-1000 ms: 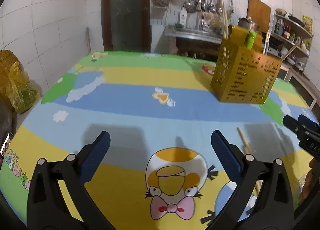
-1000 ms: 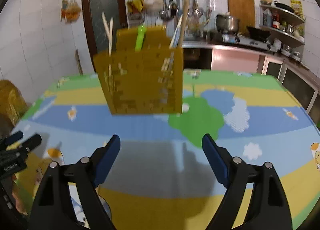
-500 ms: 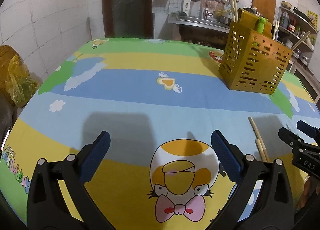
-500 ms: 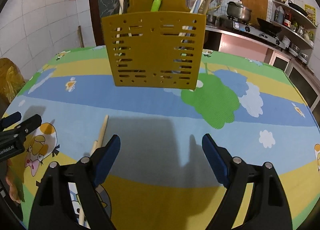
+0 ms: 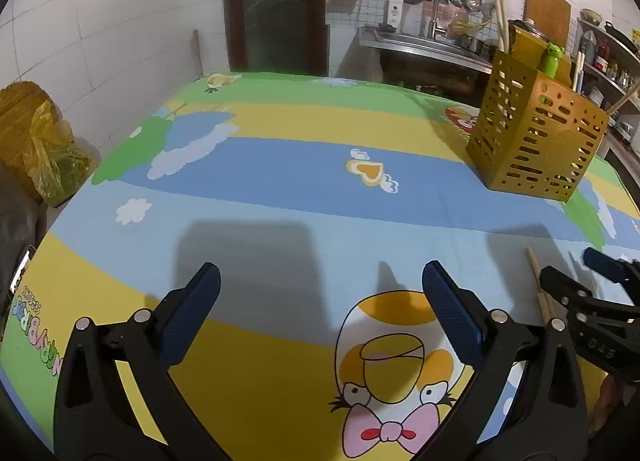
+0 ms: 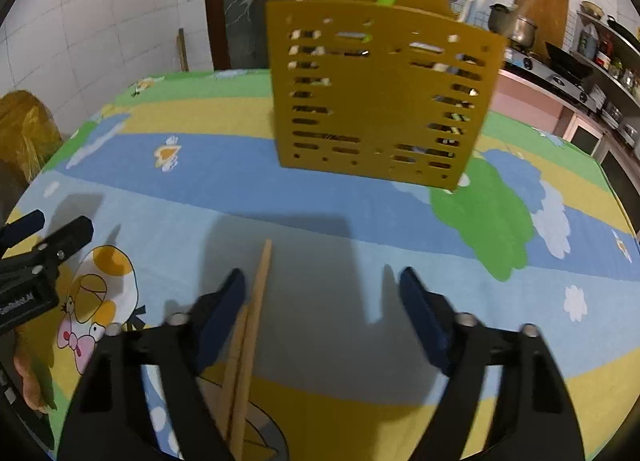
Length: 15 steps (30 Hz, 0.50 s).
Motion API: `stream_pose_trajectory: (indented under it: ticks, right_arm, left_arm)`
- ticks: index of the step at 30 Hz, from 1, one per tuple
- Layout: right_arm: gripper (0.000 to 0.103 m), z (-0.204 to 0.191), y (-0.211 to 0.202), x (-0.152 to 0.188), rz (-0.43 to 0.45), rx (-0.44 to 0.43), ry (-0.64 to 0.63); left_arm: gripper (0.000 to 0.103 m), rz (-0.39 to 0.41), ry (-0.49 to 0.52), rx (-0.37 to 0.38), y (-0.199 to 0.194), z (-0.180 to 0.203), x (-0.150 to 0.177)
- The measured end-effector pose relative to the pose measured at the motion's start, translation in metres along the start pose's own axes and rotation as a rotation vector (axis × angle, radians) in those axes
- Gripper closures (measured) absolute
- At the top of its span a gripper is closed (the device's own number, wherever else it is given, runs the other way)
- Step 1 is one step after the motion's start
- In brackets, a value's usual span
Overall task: Organize utensils
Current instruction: 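Move both open tools back down toward the loose wooden chopsticks, then close the right tool on a single wooden chopstick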
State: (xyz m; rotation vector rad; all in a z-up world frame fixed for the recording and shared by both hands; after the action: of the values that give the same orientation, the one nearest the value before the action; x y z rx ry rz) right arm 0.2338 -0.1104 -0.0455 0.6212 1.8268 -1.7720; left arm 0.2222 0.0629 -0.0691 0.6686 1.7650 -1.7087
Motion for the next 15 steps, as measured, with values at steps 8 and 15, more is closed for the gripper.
stream_pose_trajectory:
  ticks: [8, 15]
  right_arm:
    - [0.070, -0.016, 0.012, -0.004, -0.053, -0.001, -0.011]
    - [0.096, -0.032, 0.013, -0.007, -0.063, 0.008, -0.031]
  left_arm:
    - [0.005, -0.014, 0.016, 0.003, 0.004, 0.003, 0.001]
    - [0.005, -0.012, 0.034, 0.002, 0.004, 0.006, 0.002]
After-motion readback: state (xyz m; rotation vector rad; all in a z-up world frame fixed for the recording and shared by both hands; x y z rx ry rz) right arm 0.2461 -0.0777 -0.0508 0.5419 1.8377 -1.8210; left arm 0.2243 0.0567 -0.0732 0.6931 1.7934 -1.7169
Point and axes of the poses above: each gripper's, at about its wrist camera, not at the fingertips, and y roughly the way its jaws point, z to its right, x to its underside, the point moved 3 cm from there along y, roughly the way its jaws point, and after that the axes turned 2 degrees about y, right-handed, at the moved point
